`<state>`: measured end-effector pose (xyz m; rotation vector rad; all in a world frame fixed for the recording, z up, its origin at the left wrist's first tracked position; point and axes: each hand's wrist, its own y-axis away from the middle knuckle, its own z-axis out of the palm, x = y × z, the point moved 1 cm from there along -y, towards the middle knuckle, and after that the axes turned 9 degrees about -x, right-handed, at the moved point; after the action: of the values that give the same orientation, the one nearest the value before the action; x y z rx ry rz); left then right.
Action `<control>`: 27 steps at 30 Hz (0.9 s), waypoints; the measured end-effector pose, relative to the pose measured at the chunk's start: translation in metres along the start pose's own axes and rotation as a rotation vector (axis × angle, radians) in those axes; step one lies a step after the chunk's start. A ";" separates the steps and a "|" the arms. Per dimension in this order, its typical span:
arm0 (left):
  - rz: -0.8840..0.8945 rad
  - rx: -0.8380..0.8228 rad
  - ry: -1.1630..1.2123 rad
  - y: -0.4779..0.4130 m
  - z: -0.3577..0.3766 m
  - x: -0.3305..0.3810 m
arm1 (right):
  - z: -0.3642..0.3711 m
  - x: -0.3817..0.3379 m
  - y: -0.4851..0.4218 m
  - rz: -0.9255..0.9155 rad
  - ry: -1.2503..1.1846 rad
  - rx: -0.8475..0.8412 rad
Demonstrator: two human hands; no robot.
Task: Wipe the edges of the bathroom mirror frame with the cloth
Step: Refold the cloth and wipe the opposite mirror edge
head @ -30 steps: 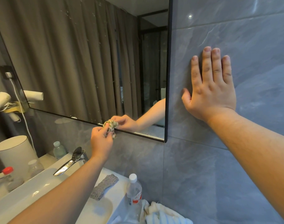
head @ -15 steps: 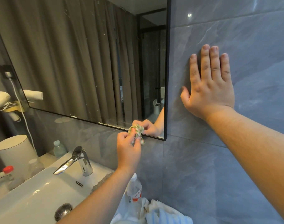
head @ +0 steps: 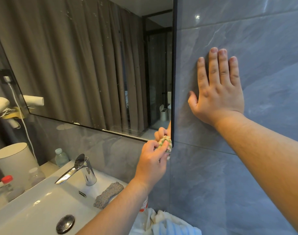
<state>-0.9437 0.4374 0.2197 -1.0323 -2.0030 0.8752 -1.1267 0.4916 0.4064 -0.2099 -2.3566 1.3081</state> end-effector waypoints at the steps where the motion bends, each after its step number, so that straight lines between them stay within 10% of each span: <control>1: 0.007 -0.009 -0.019 -0.002 -0.002 -0.002 | 0.000 0.000 0.000 0.000 0.002 0.002; 27: -0.723 0.392 0.055 -0.058 -0.079 -0.082 | 0.000 -0.001 0.000 0.003 0.006 0.004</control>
<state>-0.8656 0.3603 0.2850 -0.0842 -1.8452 0.7666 -1.1262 0.4912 0.4065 -0.2163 -2.3499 1.3117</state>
